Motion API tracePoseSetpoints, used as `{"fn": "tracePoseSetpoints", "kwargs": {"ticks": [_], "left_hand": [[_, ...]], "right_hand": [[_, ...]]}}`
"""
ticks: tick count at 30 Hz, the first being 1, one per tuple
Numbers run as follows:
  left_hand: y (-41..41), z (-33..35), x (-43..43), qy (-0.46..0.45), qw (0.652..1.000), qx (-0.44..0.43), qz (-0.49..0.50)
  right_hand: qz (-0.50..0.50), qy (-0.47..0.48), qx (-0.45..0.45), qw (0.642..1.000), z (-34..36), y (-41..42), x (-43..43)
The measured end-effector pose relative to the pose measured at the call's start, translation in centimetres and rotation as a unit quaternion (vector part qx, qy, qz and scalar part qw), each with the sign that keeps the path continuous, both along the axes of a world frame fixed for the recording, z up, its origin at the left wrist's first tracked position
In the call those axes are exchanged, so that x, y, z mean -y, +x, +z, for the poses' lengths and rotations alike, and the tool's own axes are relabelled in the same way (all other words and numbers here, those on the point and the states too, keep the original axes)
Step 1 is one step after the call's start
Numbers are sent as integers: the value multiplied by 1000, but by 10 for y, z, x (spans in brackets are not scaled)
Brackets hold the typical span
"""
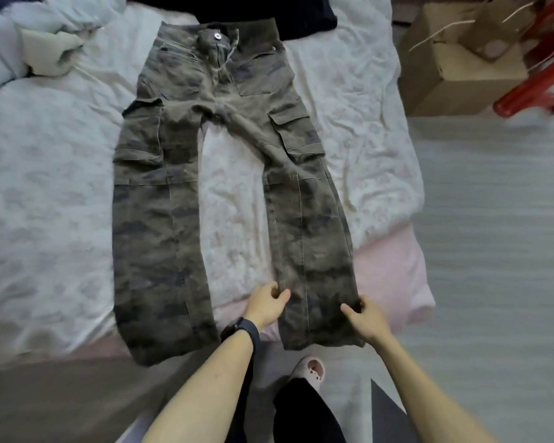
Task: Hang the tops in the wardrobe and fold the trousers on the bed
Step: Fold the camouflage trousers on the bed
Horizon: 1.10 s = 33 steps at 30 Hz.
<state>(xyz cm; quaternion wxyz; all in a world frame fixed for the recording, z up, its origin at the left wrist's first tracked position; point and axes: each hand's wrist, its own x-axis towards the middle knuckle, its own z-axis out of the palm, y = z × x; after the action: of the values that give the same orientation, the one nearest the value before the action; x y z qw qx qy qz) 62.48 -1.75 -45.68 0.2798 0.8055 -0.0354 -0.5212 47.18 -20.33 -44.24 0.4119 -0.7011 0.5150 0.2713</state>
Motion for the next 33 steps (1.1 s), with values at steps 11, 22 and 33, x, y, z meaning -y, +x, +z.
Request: {"fn": "tracePoseSetpoints", "kwargs": {"ticks": [11,22,33], "left_hand": [[-107,42,-48,72,991,82,72],[-37,24,-191,159,915,169,330],[31,-44,-308,192,944,128,236]], "right_hand": [[12,-81,-12,997,29,-77,-41],[191,83,85,975,16,34,-165],[248,71,76,963,-50,115,-254]]}}
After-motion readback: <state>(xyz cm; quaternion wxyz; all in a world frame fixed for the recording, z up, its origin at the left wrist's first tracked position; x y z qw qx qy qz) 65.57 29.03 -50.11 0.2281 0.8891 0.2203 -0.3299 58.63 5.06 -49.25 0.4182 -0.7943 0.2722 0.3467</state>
